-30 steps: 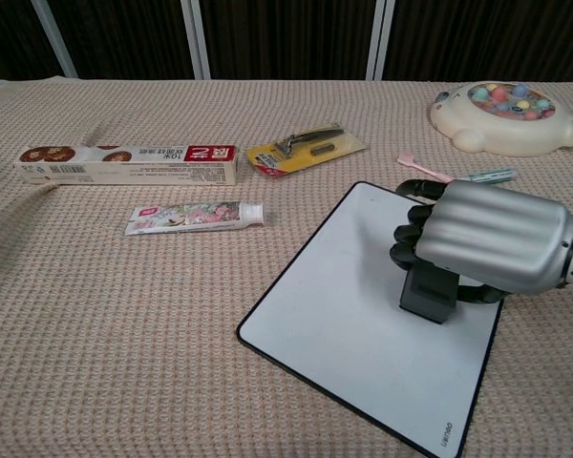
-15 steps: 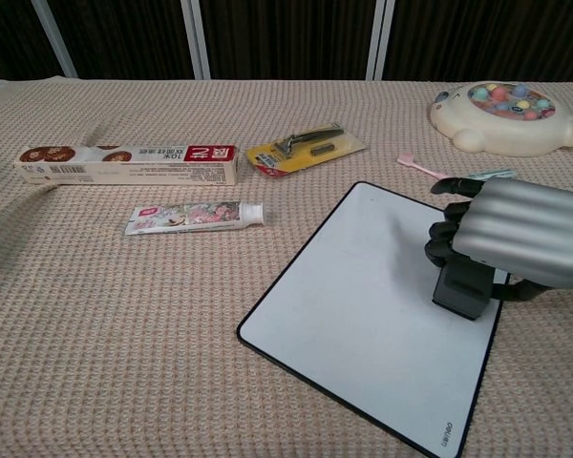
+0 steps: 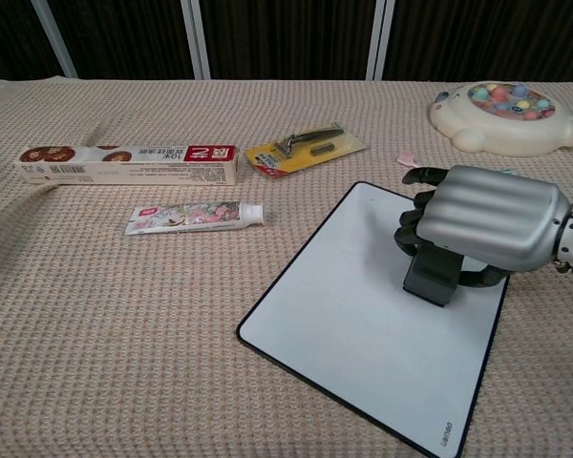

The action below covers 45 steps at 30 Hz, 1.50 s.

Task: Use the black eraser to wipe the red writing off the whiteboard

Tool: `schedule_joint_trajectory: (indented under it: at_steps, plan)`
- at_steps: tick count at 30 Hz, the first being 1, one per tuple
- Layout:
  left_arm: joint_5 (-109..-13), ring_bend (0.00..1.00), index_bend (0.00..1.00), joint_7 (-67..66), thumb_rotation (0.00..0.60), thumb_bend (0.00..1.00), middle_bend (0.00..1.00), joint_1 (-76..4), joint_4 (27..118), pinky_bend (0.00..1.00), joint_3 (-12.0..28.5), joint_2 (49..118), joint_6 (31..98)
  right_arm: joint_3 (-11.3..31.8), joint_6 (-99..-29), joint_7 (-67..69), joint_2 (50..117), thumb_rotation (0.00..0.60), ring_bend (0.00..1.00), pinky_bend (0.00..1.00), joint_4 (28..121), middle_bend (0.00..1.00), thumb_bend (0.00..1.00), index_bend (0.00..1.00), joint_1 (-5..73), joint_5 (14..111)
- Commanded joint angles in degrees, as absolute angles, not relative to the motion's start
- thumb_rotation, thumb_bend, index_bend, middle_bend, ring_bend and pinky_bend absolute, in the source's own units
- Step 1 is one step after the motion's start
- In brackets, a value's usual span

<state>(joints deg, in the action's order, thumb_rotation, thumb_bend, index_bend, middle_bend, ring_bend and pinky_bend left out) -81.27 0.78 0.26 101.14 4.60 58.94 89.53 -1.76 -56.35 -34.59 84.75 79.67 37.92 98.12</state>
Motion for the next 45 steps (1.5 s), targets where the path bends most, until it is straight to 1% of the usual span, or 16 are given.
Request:
schedule_joint_trajectory:
  at_steps: [1, 5, 12, 18, 23, 28, 40, 45]
  plan:
    - [-81.2, 0.02, 0.16, 0.8, 0.600, 0.64, 0.09, 0.3, 101.1, 0.00, 4.6, 58.9, 89.5, -1.7, -56.0, -35.0, 84.9, 0.600, 0.38, 0.14, 80.4, 0.48, 0.44, 0.70, 38.1, 97.9]
    - [-81.2, 0.02, 0.16, 0.7, 0.600, 0.64, 0.09, 0.2, 101.1, 0.00, 4.6, 58.9, 89.4, -2.1, -55.8, -35.6, 85.0, 0.600, 0.38, 0.14, 81.3, 0.48, 0.44, 0.70, 38.1, 98.1]
    - [-81.3, 0.02, 0.16, 0.9, 0.600, 0.64, 0.09, 0.3, 101.1, 0.00, 4.6, 58.8, 89.6, -4.1, -56.5, -36.2, 84.1, 0.600, 0.38, 0.14, 82.0, 0.48, 0.44, 0.70, 36.6, 98.4]
    - [-81.3, 0.02, 0.16, 0.7, 0.600, 0.64, 0.09, 0.2, 101.1, 0.00, 4.6, 58.9, 89.5, -6.7, -58.6, -35.9, 81.9, 0.600, 0.38, 0.14, 82.0, 0.48, 0.44, 0.70, 34.5, 99.9]
    - [-81.4, 0.02, 0.16, 0.3, 0.600, 0.64, 0.09, 0.2, 101.2, 0.00, 4.5, 59.1, 89.5, -7.4, -59.8, -34.8, 80.8, 0.600, 0.38, 0.14, 81.4, 0.48, 0.44, 0.70, 33.5, 100.5]
    - [-81.4, 0.02, 0.16, 0.1, 0.600, 0.64, 0.09, 0.2, 101.2, 0.00, 4.5, 59.3, 89.5, -6.6, -59.7, -33.4, 81.2, 0.600, 0.38, 0.14, 79.9, 0.48, 0.44, 0.70, 33.5, 99.9]
    - [-81.3, 0.02, 0.16, 0.6, 0.600, 0.64, 0.09, 0.2, 101.2, 0.00, 4.6, 59.0, 89.6, -1.6, -56.5, -32.1, 85.1, 0.600, 0.38, 0.14, 76.1, 0.48, 0.44, 0.70, 36.5, 96.3]
    - [-81.1, 0.02, 0.16, 0.9, 0.600, 0.64, 0.09, 0.3, 101.1, 0.00, 4.7, 58.8, 89.6, 0.1, -57.4, -31.6, 83.5, 0.600, 0.38, 0.14, 76.8, 0.48, 0.44, 0.70, 36.8, 95.2]
